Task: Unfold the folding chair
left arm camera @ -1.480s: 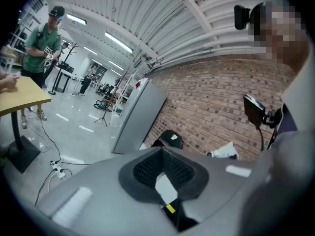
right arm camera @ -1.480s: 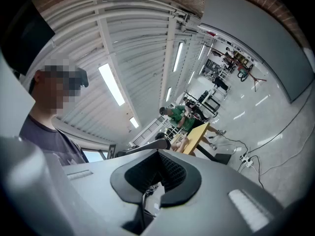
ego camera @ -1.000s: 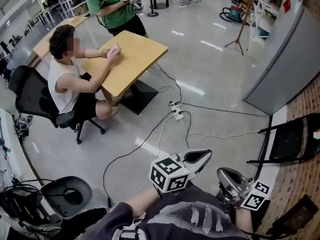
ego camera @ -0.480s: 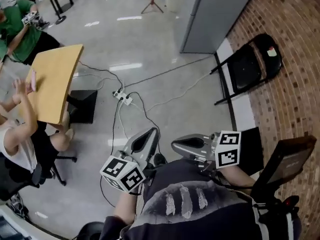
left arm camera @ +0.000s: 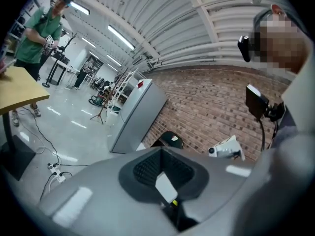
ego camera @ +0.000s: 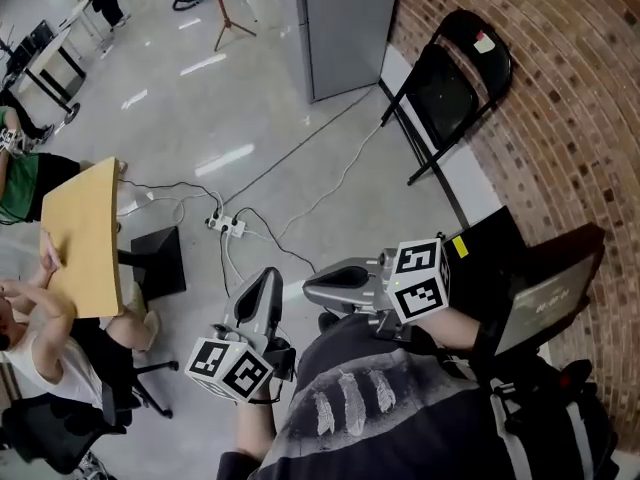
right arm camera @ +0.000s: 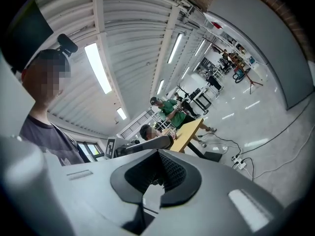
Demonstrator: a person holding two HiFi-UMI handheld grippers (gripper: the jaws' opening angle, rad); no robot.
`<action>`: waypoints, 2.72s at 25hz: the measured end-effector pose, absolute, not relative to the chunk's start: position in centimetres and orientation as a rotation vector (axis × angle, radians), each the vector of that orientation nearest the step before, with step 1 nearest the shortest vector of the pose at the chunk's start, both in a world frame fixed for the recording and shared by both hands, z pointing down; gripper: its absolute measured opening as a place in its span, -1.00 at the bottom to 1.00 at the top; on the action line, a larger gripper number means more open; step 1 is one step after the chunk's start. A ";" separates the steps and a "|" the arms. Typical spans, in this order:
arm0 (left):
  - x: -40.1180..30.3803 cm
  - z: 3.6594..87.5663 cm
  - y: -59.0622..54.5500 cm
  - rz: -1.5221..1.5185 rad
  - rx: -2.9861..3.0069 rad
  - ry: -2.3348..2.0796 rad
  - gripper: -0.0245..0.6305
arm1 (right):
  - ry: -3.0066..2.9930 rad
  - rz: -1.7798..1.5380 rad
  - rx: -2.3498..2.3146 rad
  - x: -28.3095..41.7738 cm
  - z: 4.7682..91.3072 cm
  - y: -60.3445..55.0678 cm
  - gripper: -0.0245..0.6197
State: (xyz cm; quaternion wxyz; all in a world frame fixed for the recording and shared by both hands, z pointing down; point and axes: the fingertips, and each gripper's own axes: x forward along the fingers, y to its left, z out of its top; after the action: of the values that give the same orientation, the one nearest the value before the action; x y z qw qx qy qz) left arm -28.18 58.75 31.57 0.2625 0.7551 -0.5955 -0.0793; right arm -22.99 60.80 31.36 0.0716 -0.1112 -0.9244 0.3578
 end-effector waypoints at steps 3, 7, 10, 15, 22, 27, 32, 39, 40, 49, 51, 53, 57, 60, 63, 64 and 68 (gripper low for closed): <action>-26.6 31.4 56.5 -0.188 2.038 -1.610 -0.92 | -2.792 1.096 -0.312 -21.2 31.3 58.5 -0.94; -23.5 30.8 53.7 -0.140 2.071 -1.571 -0.92 | -2.830 1.159 -0.246 -18.4 30.8 55.5 -0.94; -20.7 30.4 51.1 -0.106 2.096 -1.560 -0.92 | -2.858 1.198 -0.224 -15.8 30.7 52.9 -0.94; -15.6 30.3 47.3 -0.044 2.114 -1.549 -0.92 | -2.895 1.220 -0.239 -11.4 30.5 49.2 -0.94; -8.8 30.3 43.3 0.016 2.135 -1.541 -0.92 | -2.919 1.220 -0.266 -5.2 31.0 46.2 -0.94; -5.3 30.4 41.4 0.059 2.164 -1.516 -0.92 | -2.911 1.236 -0.250 -2.2 31.6 44.8 -0.94; -3.8 31.0 39.6 0.090 2.164 -1.478 -0.92 | -2.929 1.275 -0.182 0.1 31.5 42.9 -0.94; -3.3 31.9 35.7 0.105 2.184 -1.440 -0.92 | -2.922 1.283 -0.120 0.7 32.4 39.1 -0.94; -3.3 32.1 35.1 0.108 2.186 -1.427 -0.92 | -2.924 1.276 -0.104 0.7 32.3 38.4 -0.94; -6.5 32.8 29.6 0.066 2.181 -1.350 -0.92 | -2.858 1.179 -0.071 -3.3 33.0 34.0 -0.94; -7.4 33.2 28.3 0.066 2.177 -1.322 -0.92 | -2.854 1.150 -0.029 -4.2 33.0 32.7 -0.94; -8.2 33.3 26.9 0.057 2.184 -1.295 -0.92 | -2.842 1.144 0.011 -4.9 33.4 31.4 -0.94; -9.6 33.4 24.0 0.029 2.202 -1.248 -0.92 | -2.797 1.144 0.056 -6.7 34.0 29.3 -0.94; -10.9 33.8 22.3 0.016 2.198 -1.215 -0.92 | -2.770 1.120 0.090 -8.2 34.3 27.9 -0.94; -12.3 34.1 21.0 0.004 2.196 -1.185 -0.92 | -2.749 1.110 0.123 -9.6 34.6 26.6 -0.94; -12.7 34.2 20.6 -0.002 2.198 -1.171 -0.92 | -2.743 1.110 0.141 -10.0 34.6 26.3 -0.94; -13.6 34.4 19.1 0.003 2.221 -1.109 -0.92 | -2.725 1.084 0.197 -11.3 34.8 25.1 -0.94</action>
State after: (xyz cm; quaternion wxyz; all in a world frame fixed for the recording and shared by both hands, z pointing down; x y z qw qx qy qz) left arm -13.58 19.05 34.45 0.3236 0.8465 -0.4227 0.0010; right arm -11.32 25.11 34.83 0.1010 0.0665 -0.9224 0.3669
